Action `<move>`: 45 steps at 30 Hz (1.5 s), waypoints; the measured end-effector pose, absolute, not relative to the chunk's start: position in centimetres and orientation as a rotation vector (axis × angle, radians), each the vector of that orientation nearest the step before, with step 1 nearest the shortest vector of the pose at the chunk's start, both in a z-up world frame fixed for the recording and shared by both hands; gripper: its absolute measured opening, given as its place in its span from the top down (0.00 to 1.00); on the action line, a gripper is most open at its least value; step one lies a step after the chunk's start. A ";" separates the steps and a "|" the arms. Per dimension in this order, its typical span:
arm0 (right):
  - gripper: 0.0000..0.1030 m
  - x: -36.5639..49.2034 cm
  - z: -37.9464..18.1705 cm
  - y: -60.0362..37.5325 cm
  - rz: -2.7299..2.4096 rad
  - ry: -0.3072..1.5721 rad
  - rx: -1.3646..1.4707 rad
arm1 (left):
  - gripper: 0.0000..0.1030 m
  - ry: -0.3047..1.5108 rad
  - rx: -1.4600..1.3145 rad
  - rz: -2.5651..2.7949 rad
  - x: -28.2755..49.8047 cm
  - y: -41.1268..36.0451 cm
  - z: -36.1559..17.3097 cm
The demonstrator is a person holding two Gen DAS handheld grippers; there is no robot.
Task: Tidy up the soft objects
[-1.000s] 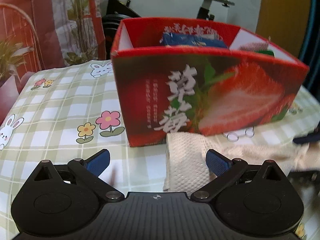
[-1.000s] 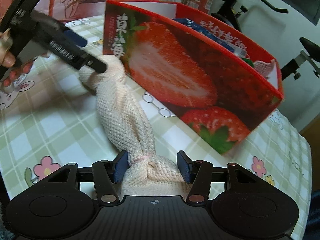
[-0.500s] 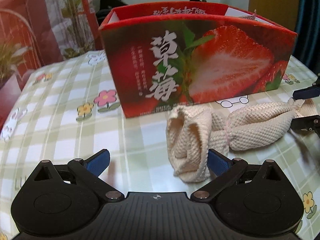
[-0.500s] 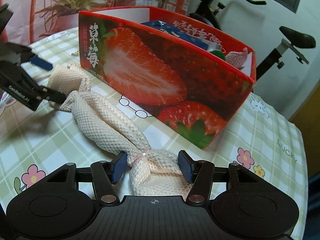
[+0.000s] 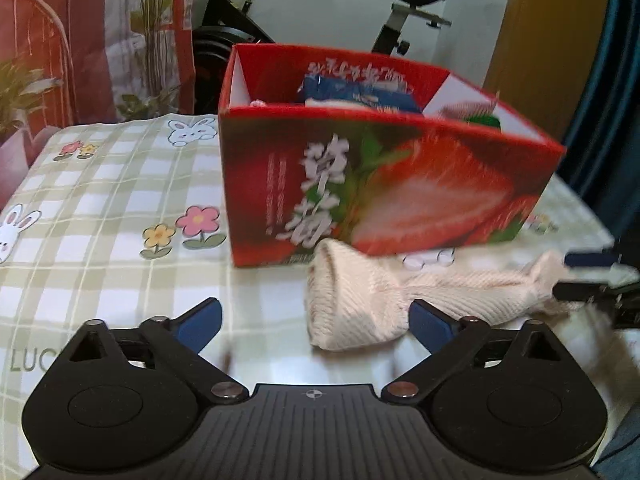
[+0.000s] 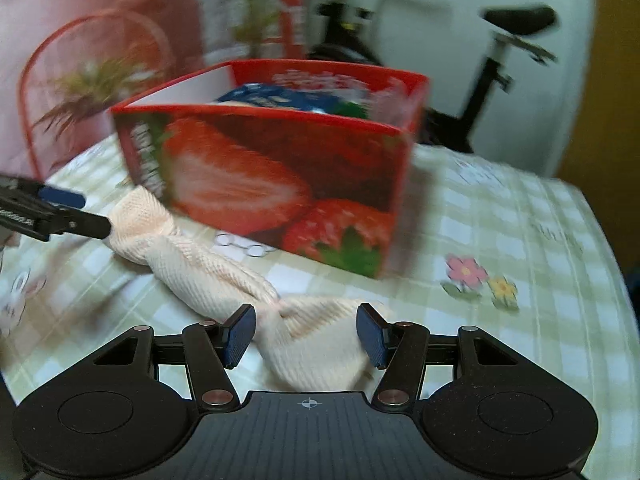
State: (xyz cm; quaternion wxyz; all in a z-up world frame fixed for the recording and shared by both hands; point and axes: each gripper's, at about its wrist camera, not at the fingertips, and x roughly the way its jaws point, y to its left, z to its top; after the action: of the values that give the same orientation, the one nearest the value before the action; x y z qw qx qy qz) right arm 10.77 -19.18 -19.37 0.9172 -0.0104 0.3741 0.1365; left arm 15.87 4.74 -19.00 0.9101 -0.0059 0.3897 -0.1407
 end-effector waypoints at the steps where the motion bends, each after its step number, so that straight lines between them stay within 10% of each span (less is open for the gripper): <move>1: 0.49 10.7 -19.6 -19.8 0.263 0.769 0.023 | 0.11 0.810 -0.037 -0.299 16.3 4.8 -19.1; 12: 0.57 11.7 -22.4 -23.2 0.131 0.786 0.296 | 0.44 0.904 -0.204 -0.379 19.8 4.9 -22.2; 20: 0.77 11.5 -22.9 -20.9 0.204 0.811 0.284 | 0.50 0.896 -0.195 -0.372 18.6 5.0 -22.8; 34: 0.83 10.9 -22.8 -17.4 0.301 0.817 0.216 | 0.51 0.879 -0.200 -0.347 16.6 6.1 -22.7; 38: 0.86 10.8 -21.9 -16.8 0.312 0.790 0.178 | 0.85 0.850 -0.211 -0.370 15.9 6.4 -22.3; 45: 0.87 10.6 -16.8 -17.2 0.315 0.626 0.135 | 0.86 0.718 -0.223 -0.374 14.7 7.6 -18.7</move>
State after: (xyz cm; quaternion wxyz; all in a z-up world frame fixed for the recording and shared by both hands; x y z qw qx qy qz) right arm 10.64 -17.24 -16.82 0.9370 0.0662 0.3064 0.1542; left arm 14.72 7.58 -18.72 0.9131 -0.1084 0.3487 -0.1817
